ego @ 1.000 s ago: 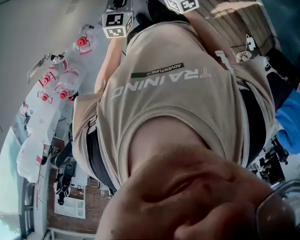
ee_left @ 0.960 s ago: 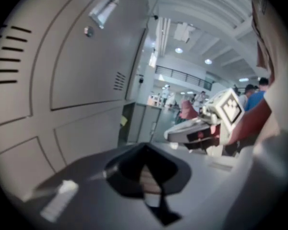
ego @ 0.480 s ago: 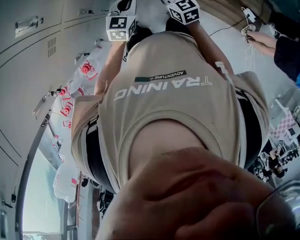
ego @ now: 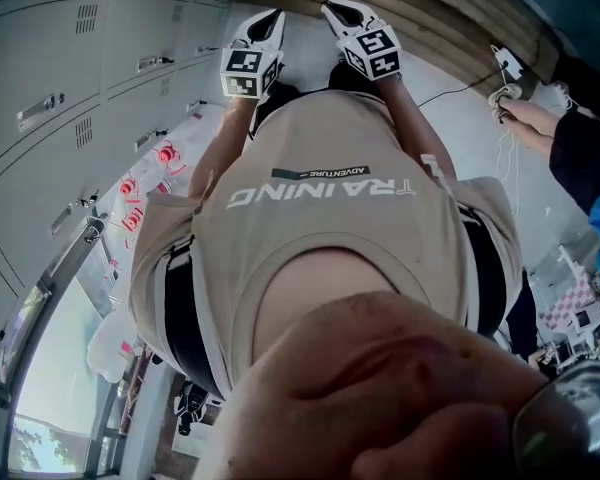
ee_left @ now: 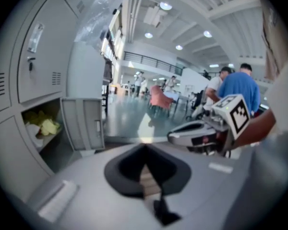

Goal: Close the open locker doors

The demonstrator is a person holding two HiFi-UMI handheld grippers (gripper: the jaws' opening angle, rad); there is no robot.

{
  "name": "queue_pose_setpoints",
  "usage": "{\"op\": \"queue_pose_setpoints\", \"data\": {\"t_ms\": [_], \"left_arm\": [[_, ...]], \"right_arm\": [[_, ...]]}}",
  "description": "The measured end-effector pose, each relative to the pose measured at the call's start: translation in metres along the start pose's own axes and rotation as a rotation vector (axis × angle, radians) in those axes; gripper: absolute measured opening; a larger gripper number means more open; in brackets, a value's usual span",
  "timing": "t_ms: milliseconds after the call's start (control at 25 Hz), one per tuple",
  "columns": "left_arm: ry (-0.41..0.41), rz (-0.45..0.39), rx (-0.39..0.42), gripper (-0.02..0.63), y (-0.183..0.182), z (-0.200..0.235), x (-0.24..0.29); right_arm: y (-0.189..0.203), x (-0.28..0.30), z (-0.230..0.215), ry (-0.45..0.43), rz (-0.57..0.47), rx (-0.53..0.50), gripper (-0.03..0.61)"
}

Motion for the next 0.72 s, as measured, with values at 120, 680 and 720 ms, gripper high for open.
{"op": "queue_pose_setpoints", "data": {"t_ms": [120, 680, 720], "left_arm": [[-0.005, -0.033, -0.048, -0.002, -0.006, -0.019, 0.037], [-0.045, -0.038, -0.092, -0.002, -0.041, -0.036, 0.112], [-0.042, -0.039, -0.102, -0.002, -0.044, -0.032, 0.120]], "right_arm": [[0.007, -0.011, -0.043, -0.022, -0.018, -0.020, 0.015], [0.011, 0.001, -0.116, -0.116, 0.006, -0.006, 0.015], [0.010, 0.005, -0.119, -0.134, 0.010, -0.013, 0.015]]}}
Point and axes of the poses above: the fingertips, and each gripper's own axes: x forward along the fingers, z to its left, y out of its underside, the point moved 2 cm from there along -x, backward along the fingers, and after that the axes turned 15 degrees about -x, right-handed, at the moved point
